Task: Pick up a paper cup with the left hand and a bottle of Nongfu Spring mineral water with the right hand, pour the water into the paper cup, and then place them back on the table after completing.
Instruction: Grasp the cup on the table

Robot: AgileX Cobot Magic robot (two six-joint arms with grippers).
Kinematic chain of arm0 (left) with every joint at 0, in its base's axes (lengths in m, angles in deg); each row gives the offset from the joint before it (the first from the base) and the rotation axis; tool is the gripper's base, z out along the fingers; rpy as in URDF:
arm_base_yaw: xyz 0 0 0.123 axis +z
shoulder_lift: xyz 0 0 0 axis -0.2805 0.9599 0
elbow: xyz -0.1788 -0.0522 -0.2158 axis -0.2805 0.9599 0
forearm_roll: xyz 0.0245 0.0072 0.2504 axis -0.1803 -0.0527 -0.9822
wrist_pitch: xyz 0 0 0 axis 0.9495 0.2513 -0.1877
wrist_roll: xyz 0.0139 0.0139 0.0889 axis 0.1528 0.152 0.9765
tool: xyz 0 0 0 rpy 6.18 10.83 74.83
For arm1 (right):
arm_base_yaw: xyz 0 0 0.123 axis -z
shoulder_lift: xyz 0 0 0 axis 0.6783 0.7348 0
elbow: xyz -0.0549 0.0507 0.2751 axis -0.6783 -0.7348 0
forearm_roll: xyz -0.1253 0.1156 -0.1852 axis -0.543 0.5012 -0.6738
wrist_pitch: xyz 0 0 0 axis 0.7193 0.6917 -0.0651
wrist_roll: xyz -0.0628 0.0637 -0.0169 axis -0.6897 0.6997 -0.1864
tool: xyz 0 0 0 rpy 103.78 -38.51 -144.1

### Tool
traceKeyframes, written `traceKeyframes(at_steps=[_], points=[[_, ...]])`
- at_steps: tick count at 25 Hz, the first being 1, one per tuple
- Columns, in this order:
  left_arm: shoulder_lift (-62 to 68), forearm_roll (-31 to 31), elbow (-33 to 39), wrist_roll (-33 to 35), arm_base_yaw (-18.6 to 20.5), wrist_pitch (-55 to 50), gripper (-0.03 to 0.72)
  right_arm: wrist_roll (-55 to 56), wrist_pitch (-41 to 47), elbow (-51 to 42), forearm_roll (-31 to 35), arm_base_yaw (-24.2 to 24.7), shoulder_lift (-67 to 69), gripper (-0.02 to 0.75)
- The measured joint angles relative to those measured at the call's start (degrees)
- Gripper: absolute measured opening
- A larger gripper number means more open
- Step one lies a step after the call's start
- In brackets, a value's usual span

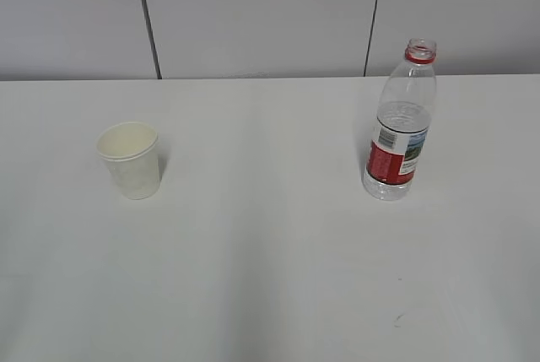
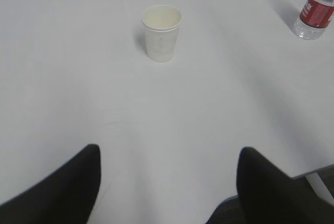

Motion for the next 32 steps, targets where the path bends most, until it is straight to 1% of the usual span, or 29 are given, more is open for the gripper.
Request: traceKeyframes(at_steps=[8,10,14,17,22,25,28,29,32], points=[[0.0,0.0,0.0,0.0,0.0,0.0,0.499,0.0,0.0,0.0,0.1,0.0,0.0,0.587],[0.0,0.0,0.0,0.0,0.0,0.0,0.499,0.0,-0.4,0.2,1.4,0.0,0.0,0.587],[0.0,0.0,0.0,0.0,0.0,0.0,0.499,0.0,-4.8,2.8,4.2,0.0,0.1,0.587],[0.0,0.1,0.0,0.0,0.0,0.0,0.499,0.0,-10.7,4.4,4.6,0.0,3.8,0.587],[0.0,0.8,0.0,0.0,0.0,0.0,0.499,0.0,-26.2,4.6,3.9,0.0,13.9,0.587],[0.0,1.4,0.0,0.0,0.0,0.0,0.499,0.0,-34.0,4.6,3.8,0.0,20.2,0.587],[0.1,0.0,-0.4,0.0,0.0,0.5,0.499,0.0,-40.9,4.6,3.8,0.0,25.7,0.587],[0.2,-0.5,-0.8,0.0,0.0,1.8,0.499,0.0,-43.2,4.6,3.8,0.0,27.5,0.587],[2.8,-2.5,-1.9,0.0,0.0,11.3,0.499,0.0,-48.7,4.6,3.8,0.0,32.2,0.587]])
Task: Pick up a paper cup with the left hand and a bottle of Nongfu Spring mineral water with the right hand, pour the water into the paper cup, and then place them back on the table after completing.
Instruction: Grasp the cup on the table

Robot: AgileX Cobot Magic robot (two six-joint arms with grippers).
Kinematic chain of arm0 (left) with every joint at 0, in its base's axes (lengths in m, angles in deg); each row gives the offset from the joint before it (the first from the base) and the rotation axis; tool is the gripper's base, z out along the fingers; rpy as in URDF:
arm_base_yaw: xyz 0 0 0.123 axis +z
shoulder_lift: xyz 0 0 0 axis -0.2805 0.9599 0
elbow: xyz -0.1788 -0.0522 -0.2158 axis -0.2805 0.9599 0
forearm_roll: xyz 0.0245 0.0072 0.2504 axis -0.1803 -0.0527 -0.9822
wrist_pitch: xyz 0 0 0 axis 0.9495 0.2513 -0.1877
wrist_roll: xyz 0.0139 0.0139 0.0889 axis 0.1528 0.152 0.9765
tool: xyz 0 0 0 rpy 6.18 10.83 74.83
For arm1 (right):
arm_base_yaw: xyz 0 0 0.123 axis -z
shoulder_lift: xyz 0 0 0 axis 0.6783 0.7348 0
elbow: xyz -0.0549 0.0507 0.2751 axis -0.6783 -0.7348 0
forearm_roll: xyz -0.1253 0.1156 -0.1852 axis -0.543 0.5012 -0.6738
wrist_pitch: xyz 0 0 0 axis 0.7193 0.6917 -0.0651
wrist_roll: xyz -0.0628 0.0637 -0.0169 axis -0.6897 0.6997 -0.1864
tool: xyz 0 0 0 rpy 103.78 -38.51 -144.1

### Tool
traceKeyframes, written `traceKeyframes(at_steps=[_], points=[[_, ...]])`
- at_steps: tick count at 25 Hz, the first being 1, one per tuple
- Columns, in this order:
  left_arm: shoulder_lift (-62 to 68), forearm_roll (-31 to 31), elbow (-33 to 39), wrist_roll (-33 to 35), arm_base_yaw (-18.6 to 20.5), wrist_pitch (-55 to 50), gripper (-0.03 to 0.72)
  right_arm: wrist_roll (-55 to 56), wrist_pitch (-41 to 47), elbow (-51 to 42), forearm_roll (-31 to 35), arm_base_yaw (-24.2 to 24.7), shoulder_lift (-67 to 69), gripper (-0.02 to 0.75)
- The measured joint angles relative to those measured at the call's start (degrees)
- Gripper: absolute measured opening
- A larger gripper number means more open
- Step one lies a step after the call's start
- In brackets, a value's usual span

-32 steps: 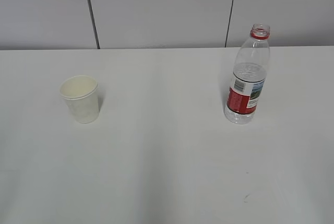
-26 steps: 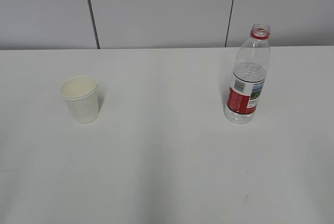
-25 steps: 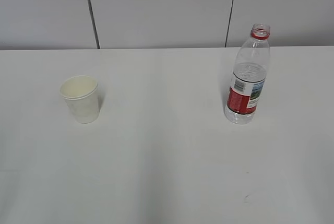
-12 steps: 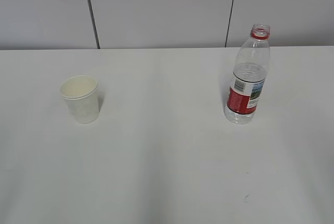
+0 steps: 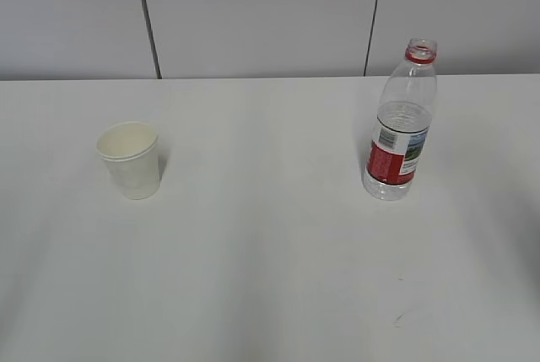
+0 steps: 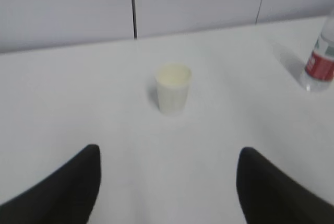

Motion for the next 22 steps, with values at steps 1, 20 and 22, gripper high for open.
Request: traceKeyframes(at_steps=[1,20,22], points=[[1.8,-0.2,-0.2,0.0,0.0,3.1,0.499,0.0,-1.1,0.0,0.0,0.0,1.6,0.587],[48.9,-1.1,8.7,0.0,0.0,65.4,0.499,0.0,-14.4,0.0,0.0,0.0,17.8,0.587],[52.1,-1.1,11.6,0.0,0.0,71.7,0.499,0.0,-15.2,0.0,0.0,0.0,17.8,0.587]])
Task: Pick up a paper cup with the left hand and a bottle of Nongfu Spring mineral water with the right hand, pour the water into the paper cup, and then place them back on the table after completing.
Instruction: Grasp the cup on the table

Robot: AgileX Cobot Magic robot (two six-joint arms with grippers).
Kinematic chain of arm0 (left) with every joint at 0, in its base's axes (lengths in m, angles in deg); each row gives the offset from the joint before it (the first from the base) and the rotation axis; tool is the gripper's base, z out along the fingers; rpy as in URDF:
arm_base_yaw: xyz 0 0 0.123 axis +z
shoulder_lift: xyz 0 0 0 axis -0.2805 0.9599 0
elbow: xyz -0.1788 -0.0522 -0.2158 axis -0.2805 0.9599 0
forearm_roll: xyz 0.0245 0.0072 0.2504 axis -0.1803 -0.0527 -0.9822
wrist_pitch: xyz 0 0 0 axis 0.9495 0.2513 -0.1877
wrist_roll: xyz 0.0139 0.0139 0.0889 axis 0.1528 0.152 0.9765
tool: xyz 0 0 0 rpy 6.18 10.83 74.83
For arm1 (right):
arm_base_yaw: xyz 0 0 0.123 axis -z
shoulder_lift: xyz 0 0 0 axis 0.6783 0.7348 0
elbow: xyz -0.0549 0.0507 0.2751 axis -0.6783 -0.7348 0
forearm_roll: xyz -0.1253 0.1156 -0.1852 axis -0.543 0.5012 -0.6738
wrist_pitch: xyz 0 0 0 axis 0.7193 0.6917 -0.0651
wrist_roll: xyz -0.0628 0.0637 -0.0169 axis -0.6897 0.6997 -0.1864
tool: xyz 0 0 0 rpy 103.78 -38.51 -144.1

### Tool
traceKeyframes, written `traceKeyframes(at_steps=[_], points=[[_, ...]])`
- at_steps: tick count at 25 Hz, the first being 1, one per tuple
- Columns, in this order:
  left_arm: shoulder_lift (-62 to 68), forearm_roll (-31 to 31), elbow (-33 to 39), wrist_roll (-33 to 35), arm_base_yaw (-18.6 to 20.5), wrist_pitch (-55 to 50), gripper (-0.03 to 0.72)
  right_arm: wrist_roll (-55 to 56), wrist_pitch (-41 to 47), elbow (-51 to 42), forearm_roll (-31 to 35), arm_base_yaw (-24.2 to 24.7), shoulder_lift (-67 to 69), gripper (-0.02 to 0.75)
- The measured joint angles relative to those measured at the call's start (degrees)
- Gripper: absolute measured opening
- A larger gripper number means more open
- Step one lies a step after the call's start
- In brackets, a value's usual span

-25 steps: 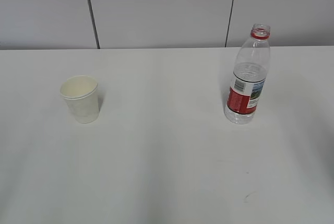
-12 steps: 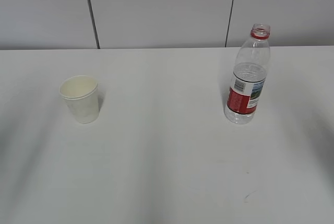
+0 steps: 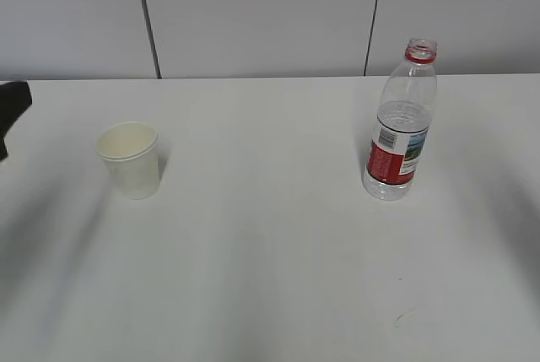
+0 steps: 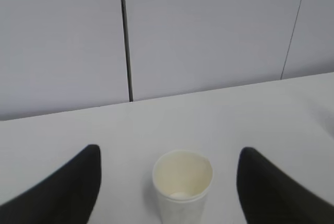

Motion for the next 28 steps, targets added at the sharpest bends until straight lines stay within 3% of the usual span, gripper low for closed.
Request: traceKeyframes(at_steps=[6,19,28], points=[[11.7,-0.2,4.6,0.0,0.0,13.8,0.499,0.0,-1.8,0.0,0.0,0.0,0.0,0.587],[38.4,-3.4,4.6,-1.3,0.0,41.8,0.499,0.0,-2.4,0.0,0.0,0.0,0.0,0.587],[50.0,-4.4,4.3,-1.4,0.0,45.5,0.499,0.0,-2.4,0.0,0.0,0.0,0.0,0.587]])
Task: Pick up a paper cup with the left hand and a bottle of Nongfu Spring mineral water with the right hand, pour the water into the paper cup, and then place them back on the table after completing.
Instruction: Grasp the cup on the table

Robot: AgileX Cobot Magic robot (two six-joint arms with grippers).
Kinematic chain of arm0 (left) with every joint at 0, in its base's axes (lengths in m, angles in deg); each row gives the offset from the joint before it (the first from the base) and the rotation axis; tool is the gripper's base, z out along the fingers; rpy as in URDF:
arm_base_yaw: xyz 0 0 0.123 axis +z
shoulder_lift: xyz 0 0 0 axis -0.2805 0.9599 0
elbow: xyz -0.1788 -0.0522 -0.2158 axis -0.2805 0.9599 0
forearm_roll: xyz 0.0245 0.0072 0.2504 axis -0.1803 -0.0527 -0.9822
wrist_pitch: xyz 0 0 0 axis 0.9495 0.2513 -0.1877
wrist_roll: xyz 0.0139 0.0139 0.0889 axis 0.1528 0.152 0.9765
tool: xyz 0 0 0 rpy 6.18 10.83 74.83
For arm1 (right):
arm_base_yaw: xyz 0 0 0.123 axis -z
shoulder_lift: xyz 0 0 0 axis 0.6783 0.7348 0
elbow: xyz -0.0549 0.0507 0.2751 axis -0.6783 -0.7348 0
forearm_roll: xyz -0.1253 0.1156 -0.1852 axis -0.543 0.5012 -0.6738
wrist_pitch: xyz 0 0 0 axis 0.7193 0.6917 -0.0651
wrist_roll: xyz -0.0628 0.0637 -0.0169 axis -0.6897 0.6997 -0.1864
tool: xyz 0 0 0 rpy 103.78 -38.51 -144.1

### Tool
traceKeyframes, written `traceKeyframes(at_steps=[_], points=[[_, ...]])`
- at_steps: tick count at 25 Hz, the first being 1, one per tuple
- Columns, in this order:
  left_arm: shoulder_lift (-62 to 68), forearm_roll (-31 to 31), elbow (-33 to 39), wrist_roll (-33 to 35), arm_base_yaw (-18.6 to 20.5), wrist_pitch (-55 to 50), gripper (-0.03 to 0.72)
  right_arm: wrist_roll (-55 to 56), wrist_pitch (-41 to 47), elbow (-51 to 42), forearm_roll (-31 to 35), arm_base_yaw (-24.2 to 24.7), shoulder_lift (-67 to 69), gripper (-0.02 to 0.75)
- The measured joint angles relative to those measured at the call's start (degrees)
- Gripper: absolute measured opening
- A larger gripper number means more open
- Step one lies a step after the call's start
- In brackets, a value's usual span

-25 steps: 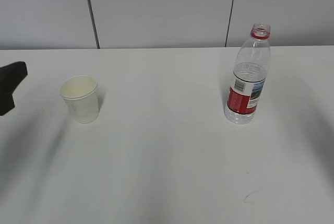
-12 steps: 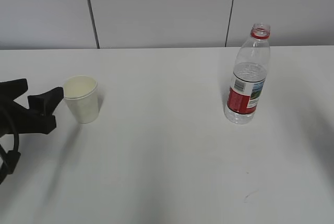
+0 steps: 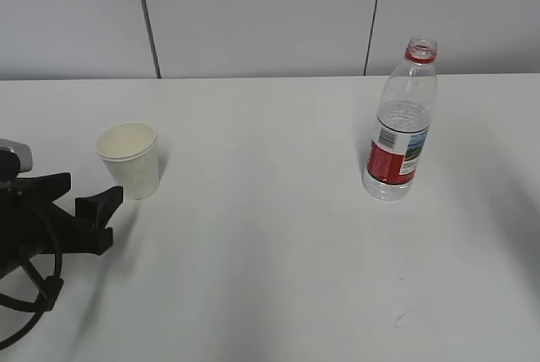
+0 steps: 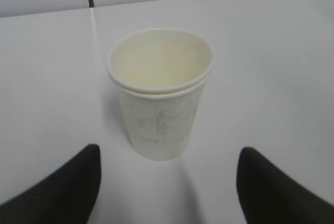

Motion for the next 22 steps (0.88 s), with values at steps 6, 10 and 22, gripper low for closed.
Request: traceKeyframes(at_steps=[6,10,22], points=[[0.3,-1.5,0.0,-0.1,0.0,0.0,0.499,0.0,0.0,0.0,0.0,0.0,0.0,0.587],[0.4,-1.5,-0.2,-0.1,0.0,0.0,0.5,0.0,0.0,0.0,0.0,0.0,0.0,0.587],[8.4,-0.4,-7.6,-0.1,0.0,0.3,0.587,0.0,-1.7,0.0,0.0,0.0,0.0,0.587]])
